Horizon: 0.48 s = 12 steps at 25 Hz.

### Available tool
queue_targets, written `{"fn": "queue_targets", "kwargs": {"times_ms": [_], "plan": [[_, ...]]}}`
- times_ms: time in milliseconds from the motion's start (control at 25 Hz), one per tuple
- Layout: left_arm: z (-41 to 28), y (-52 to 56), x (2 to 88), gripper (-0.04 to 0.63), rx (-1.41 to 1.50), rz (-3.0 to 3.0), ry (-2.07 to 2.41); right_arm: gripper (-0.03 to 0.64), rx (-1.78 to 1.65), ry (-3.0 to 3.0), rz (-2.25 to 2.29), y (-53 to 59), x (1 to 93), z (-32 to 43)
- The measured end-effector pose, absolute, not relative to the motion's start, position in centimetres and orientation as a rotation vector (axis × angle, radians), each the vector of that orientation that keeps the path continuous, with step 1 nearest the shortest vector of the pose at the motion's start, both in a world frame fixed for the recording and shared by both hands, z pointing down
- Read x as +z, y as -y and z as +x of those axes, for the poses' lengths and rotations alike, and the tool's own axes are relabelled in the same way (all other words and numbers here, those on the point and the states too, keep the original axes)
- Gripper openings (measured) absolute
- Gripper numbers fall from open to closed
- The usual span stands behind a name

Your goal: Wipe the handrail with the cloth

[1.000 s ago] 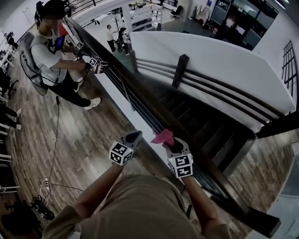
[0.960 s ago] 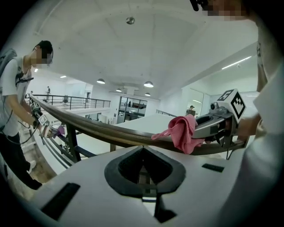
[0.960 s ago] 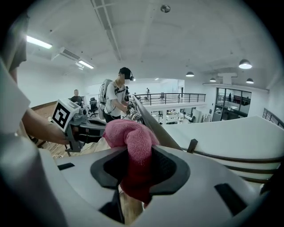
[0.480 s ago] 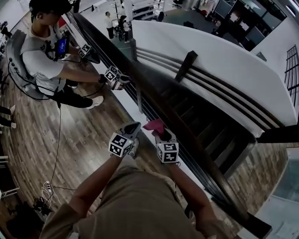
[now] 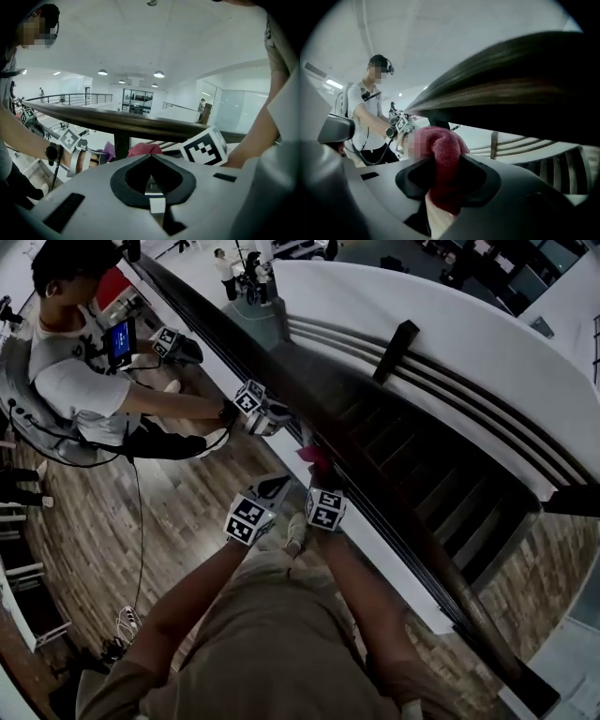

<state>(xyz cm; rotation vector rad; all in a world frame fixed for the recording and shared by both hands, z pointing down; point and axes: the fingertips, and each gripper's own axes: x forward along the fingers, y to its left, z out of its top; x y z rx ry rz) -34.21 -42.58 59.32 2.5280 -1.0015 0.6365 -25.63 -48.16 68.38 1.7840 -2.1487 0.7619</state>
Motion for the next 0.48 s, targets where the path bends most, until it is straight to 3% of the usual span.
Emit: {"fn": "queue_targets", "kwargs": {"times_ms": [280, 480], "plan": [[-34.7, 43.7, 60.6, 0.017, 0.695, 2.536, 0.957, 0.144, 0.595, 2.192, 1.997, 54.2, 68.5, -26.0], [-36.3, 44.1, 61.2, 0.017, 0.76, 2.529, 0.943, 0.144, 0.726, 2.197, 2.193, 55.4, 68.2, -26.2]]}}
